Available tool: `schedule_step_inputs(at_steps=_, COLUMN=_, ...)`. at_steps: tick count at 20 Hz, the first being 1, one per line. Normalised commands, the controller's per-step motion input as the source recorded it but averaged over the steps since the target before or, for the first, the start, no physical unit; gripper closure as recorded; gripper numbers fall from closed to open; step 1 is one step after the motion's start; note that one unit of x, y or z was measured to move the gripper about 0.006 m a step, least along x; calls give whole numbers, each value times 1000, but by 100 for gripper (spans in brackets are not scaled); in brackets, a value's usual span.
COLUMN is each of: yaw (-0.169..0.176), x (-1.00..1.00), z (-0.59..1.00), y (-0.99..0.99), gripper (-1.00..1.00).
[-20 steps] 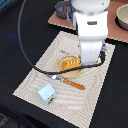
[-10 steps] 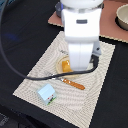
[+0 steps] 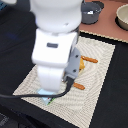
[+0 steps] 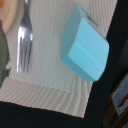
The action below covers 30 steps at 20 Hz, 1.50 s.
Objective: Interact with the objects in diverse but meaningful ways.
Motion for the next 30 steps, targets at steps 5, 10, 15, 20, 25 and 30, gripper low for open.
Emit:
schedule_step_inputs(at_steps=5, yaw=-123, x=6, z=-105, y=-114, gripper=-100)
schedule_step_inputs(at_steps=10, yaw=-28, x=113, z=-112, y=0, gripper=-100)
schedule_step_inputs(at_steps=15, yaw=-8, x=198, z=-112, y=32, gripper=-100)
schedule_step_inputs(at_steps=20, yaw=-2, x=371, z=-60, y=87, gripper=-100)
schedule_step_inputs(at_steps=25, yaw=0, x=207, z=-161, y=22, gripper=-100)
schedule_step_inputs(at_steps=30, yaw=0, x=155, z=-194, y=13, gripper=-100)
